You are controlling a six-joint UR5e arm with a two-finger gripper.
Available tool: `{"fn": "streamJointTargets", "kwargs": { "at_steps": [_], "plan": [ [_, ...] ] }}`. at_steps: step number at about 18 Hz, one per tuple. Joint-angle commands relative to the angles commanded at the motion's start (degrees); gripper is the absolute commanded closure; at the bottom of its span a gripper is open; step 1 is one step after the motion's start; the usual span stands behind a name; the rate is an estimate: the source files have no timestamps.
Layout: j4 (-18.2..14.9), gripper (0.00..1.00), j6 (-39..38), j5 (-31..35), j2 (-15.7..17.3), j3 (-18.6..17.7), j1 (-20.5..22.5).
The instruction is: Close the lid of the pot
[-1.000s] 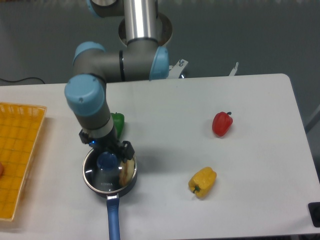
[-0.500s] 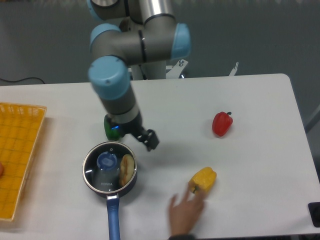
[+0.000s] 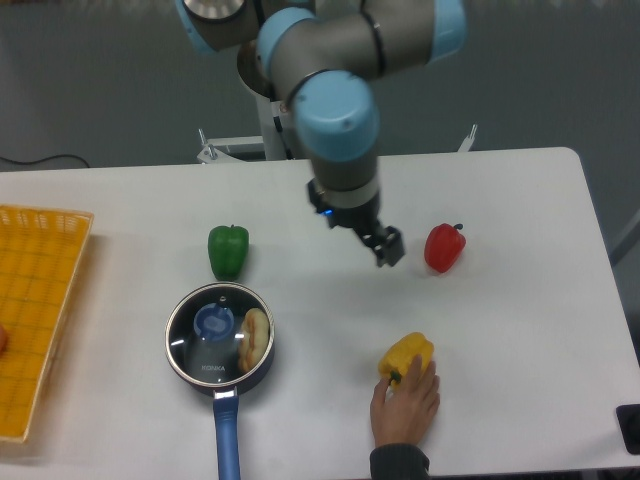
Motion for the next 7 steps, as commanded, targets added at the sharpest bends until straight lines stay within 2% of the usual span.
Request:
{"fn": "streamJointTargets", "kwargs": {
  "at_steps": [7],
  "plan": [
    [0.18, 0.00, 7.84, -0.61, -0.09, 0.00, 4.57]
  ]
}}
